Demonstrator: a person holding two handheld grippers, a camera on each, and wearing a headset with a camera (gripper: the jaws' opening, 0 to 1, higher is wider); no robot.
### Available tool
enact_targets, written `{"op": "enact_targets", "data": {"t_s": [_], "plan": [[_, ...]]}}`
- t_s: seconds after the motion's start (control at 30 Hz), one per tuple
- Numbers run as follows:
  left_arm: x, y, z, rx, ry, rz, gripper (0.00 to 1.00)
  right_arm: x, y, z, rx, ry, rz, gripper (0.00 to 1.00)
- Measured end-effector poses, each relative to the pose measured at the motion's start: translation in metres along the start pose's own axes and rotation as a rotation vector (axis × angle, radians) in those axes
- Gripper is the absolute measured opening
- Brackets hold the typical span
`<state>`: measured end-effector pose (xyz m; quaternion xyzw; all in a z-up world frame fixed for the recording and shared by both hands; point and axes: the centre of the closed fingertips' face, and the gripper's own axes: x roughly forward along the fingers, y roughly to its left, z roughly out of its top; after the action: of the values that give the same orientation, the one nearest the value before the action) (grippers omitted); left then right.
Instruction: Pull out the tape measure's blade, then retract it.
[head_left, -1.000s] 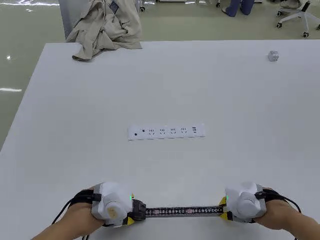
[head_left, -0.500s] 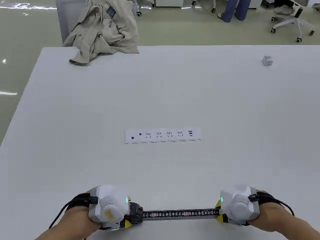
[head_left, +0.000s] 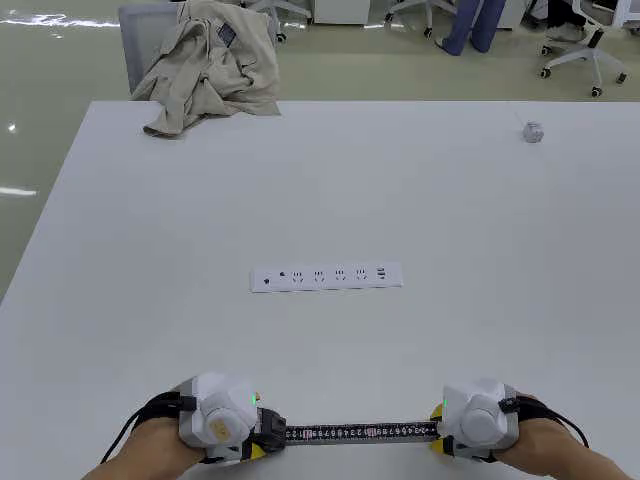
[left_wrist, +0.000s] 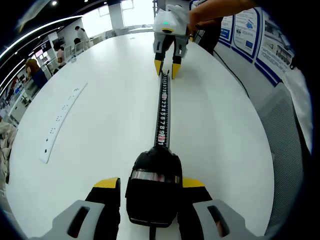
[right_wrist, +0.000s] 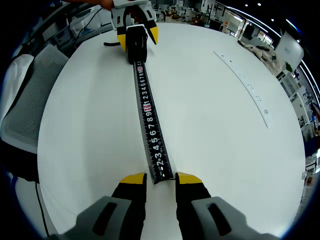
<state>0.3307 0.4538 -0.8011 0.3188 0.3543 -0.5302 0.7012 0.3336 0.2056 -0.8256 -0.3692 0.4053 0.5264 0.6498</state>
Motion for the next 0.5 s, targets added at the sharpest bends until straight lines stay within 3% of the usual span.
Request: {"op": "enact_targets", "data": {"t_s": [0.23, 0.5], "plan": [[-0.0016, 0.0021, 0.0000, -0.072, -0.021, 0.021, 0.44, -0.0019, 0.0003, -0.0007, 0.061, -0.021, -0.033, 0.25], [-0.0054, 0.0032, 0.0003, -0.147, -0.039, 0.063, 0.44, -0.0077, -0.0089, 0.0037, 0.165, -0.069, -0.110, 0.28]]}}
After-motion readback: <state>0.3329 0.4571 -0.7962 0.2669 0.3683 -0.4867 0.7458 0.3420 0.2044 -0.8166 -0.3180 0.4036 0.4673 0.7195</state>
